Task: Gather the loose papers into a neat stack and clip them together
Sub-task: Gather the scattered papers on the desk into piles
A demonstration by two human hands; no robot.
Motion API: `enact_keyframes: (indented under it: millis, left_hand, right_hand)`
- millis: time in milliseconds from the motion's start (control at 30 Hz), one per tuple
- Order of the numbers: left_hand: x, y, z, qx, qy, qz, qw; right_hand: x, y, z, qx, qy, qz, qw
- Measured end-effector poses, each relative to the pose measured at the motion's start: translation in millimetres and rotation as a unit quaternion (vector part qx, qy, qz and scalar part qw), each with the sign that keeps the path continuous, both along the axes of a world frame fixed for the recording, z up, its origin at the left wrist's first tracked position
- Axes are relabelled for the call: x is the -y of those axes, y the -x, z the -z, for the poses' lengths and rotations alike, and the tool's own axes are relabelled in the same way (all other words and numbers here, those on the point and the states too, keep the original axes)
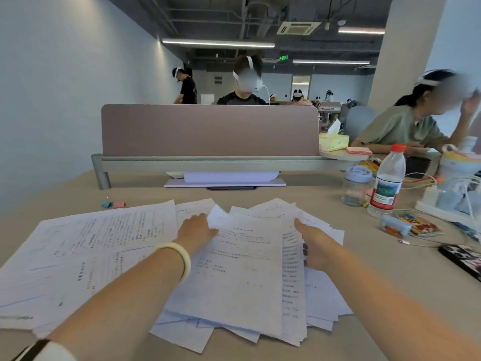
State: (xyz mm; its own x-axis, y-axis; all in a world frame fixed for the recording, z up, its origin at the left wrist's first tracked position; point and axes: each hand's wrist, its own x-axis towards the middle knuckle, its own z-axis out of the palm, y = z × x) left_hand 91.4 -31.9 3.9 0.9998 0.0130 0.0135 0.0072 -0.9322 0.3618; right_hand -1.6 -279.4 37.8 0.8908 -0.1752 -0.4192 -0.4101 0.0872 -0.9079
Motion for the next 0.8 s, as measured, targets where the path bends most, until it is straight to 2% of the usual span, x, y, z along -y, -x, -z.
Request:
enact_keyframes:
  millis: [67,133,267,367,600,700,800]
  left_hand:
    - [2.5,-2.3,0.3,-0.053,-0.041,-0.006,0.998]
    - [5.3,-0.7,-4.6,-0.088,-0.044,0.002,0.995]
    - [9.5,1.8,-12.3,-0.131,0.052,0.025,0.990]
    - [11.6,6.1,-17.7,-0.143,0.102,0.033,0.984]
    - [17.6,18.5,-18.9,-0.106,0.112,0.029,0.988]
    - [18.9,23.5,-12.7,-0.102,0.152,0.045,0.982]
    - [21.1,25.2,-13.8,-0.069,0.203,0.042,0.976]
  right_hand:
    - [2.5,1.5,-2.6,0.001,-0.040,-0.002,0.999]
    - [-0.6,3.1,-5.5,-0.004,-0.070,-0.008,0.997]
    - [-15.4,-5.3,-2.8,-0.008,-0.102,-0.016,0.995]
    - [-21.7,-9.9,4.9,-0.026,-0.053,-0.029,0.998]
    - [-22.5,-18.6,20.2,0.013,0.151,-0.018,0.988]
    - [-13.8,-17.2,21.4,0.000,0.167,-0.008,0.986]
    - [0.5,-12.2,19.6,-0.014,0.110,0.001,0.994]
